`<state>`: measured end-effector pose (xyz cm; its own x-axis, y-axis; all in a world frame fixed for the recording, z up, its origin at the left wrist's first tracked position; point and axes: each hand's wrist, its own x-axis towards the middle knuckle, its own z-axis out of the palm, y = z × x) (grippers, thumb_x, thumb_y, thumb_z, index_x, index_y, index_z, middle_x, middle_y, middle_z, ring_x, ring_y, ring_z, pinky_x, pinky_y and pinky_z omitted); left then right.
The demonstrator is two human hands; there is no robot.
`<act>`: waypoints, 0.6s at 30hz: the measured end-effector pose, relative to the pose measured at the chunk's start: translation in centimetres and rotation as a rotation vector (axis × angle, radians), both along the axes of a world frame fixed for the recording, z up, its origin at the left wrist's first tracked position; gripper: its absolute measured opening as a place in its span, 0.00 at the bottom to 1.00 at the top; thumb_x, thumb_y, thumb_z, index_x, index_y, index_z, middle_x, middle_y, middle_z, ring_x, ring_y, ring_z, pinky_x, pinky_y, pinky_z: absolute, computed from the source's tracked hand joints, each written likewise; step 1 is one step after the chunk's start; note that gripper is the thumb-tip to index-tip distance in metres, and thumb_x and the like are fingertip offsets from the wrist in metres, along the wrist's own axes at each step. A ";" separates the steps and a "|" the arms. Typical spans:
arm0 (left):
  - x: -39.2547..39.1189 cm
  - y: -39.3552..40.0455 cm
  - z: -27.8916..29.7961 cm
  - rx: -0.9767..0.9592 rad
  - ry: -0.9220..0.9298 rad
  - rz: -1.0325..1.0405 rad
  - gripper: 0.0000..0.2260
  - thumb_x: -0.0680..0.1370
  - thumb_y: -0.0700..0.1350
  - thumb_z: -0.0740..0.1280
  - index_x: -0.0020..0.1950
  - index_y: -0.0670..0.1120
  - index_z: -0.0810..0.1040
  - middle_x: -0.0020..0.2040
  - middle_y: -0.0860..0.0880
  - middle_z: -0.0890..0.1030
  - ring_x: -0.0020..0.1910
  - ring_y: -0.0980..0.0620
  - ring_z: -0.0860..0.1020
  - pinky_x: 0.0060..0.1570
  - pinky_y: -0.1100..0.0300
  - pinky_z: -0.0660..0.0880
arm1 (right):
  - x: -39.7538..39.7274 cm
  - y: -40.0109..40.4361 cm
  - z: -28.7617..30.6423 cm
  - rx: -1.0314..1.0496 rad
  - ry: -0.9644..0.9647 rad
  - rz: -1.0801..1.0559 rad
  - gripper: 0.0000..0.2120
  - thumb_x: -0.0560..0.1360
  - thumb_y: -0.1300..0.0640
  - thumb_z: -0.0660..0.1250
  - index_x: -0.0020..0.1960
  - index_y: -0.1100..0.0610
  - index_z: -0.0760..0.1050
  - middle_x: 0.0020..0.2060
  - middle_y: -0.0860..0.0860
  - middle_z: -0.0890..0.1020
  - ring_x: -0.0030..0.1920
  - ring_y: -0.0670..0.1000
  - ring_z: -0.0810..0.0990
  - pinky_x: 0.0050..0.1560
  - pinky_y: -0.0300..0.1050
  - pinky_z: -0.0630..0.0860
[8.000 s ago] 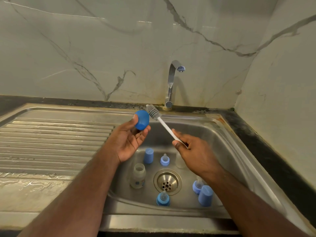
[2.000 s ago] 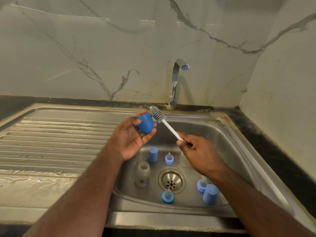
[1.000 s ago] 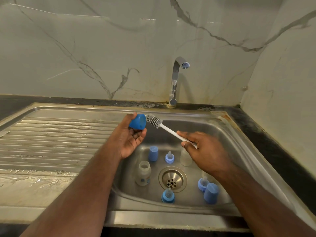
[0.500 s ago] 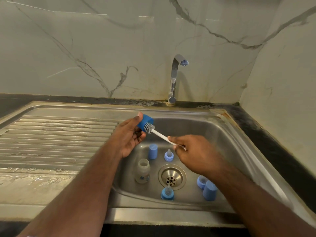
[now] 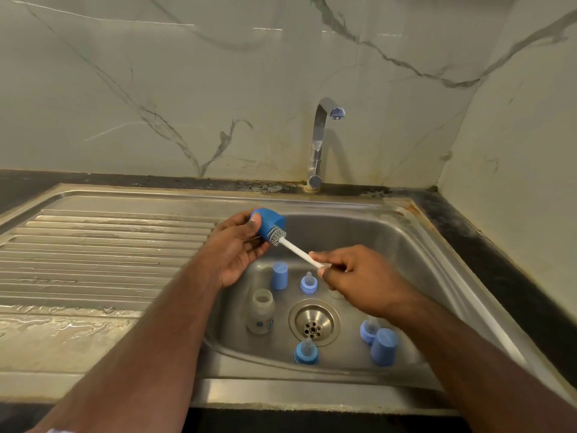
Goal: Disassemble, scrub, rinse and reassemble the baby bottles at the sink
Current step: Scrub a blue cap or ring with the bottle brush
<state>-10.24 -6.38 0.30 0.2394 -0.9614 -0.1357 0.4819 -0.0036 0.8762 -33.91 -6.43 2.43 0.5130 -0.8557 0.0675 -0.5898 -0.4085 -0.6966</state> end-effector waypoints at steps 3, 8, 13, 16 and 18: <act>0.1 -0.1 0.1 -0.005 0.018 0.001 0.14 0.82 0.41 0.66 0.67 0.43 0.77 0.63 0.39 0.81 0.58 0.44 0.82 0.54 0.53 0.82 | -0.7 0.0 -0.2 0.080 -0.154 -0.054 0.16 0.81 0.56 0.66 0.66 0.45 0.78 0.34 0.47 0.81 0.26 0.38 0.74 0.28 0.30 0.68; 0.0 -0.1 -0.1 -0.007 0.001 -0.033 0.18 0.79 0.41 0.68 0.70 0.44 0.77 0.63 0.39 0.81 0.56 0.46 0.83 0.50 0.55 0.83 | 0.4 0.5 -0.4 -0.325 0.205 -0.104 0.19 0.83 0.53 0.60 0.73 0.43 0.71 0.44 0.41 0.76 0.44 0.42 0.76 0.47 0.36 0.73; 0.1 -0.2 -0.1 -0.042 0.028 -0.044 0.15 0.81 0.39 0.65 0.69 0.43 0.77 0.64 0.38 0.80 0.57 0.45 0.83 0.50 0.56 0.83 | 0.9 0.7 0.0 -0.192 0.197 -0.036 0.19 0.82 0.52 0.61 0.72 0.42 0.72 0.46 0.43 0.84 0.42 0.42 0.80 0.43 0.36 0.75; 0.1 -0.2 -0.2 -0.064 0.056 -0.057 0.14 0.82 0.38 0.64 0.67 0.44 0.78 0.65 0.38 0.80 0.59 0.44 0.82 0.51 0.55 0.83 | 0.0 0.2 -0.3 0.073 -0.072 -0.027 0.16 0.81 0.54 0.65 0.67 0.43 0.78 0.32 0.45 0.80 0.27 0.41 0.73 0.31 0.37 0.70; 0.2 -0.3 -0.2 -0.074 0.066 -0.088 0.15 0.82 0.36 0.63 0.68 0.46 0.78 0.66 0.38 0.80 0.62 0.42 0.81 0.55 0.53 0.82 | -0.2 -0.1 -0.7 0.070 -0.134 -0.062 0.16 0.81 0.55 0.66 0.67 0.43 0.78 0.33 0.44 0.80 0.27 0.39 0.73 0.32 0.34 0.68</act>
